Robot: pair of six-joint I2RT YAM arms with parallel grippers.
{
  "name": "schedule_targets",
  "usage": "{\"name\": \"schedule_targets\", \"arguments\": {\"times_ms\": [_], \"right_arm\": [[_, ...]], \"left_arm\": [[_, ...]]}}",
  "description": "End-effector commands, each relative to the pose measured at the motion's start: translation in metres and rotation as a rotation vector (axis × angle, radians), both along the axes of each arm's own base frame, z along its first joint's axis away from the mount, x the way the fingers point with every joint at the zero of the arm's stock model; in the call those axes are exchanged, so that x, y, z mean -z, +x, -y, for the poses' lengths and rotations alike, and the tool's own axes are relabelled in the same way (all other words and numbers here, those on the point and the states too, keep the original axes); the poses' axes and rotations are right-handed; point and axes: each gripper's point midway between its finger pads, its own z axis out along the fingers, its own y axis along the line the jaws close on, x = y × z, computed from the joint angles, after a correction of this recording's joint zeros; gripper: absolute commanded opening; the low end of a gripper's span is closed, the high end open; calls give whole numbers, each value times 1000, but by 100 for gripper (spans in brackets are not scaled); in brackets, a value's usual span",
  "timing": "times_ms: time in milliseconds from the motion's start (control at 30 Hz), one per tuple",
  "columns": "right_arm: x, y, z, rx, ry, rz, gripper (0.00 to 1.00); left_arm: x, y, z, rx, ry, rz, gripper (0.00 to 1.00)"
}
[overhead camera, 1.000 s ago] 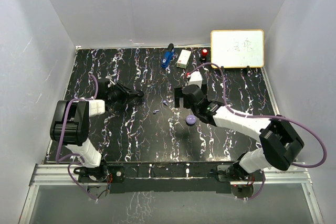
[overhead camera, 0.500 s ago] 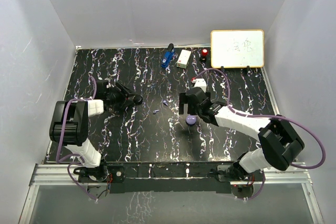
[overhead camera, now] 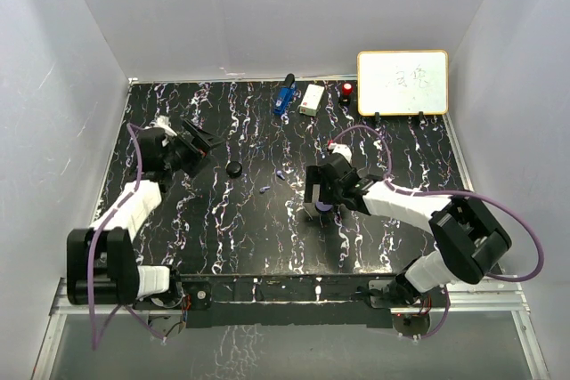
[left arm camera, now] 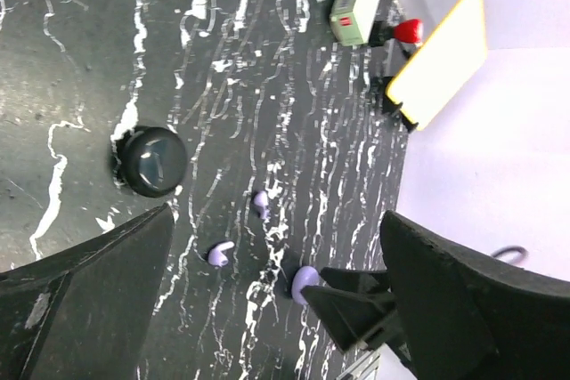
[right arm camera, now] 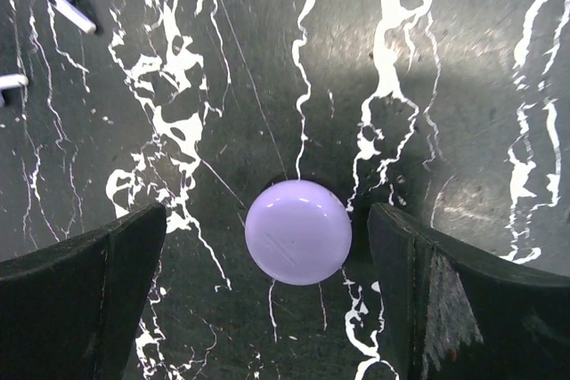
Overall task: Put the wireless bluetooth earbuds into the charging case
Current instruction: Pick up the charging case at the center of the board.
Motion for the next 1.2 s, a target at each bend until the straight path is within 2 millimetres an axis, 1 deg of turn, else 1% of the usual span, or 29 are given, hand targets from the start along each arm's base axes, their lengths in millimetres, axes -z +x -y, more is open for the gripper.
{"name": "schedule_targets", "arguments": {"times_ms": [0, 100, 167, 300, 433, 533, 700, 800, 1000, 1067, 1167], "right_arm": [[4, -6, -12, -4, 77, -38, 95], [5, -12, -15, -9, 103, -51, 95], [5, -15, -19, -15, 117, -57, 94], [3, -23, -36, -51, 137, -59, 93], [5, -28, -55, -76, 148, -71, 93], [1, -31, -68, -92, 157, -66, 93], [-4, -32, -77, -107, 161, -51, 93], [-7, -31, -73, -102, 135, -34, 93], [-20, -24, -45, -75, 20, 42, 93], [-21, -21, -38, -73, -28, 60, 93], [-19, -16, -35, -98, -77, 83, 93]], "left_arm": [[-16, -26, -1, 22, 43, 26, 99], [-26, -38, 1, 30, 52, 47, 99], [-28, -45, 3, 39, 47, 55, 99], [-26, -54, 8, 58, 37, 51, 99], [-23, -58, 11, 67, 30, 47, 99], [-22, -61, 13, 74, 29, 44, 99], [-20, -65, 17, 91, 24, 43, 99], [-21, -67, 22, 110, 19, 44, 99], [-22, -70, 33, 141, 17, 49, 99], [-22, -70, 37, 151, 11, 49, 99], [-20, -70, 46, 171, -2, 40, 98]]}}
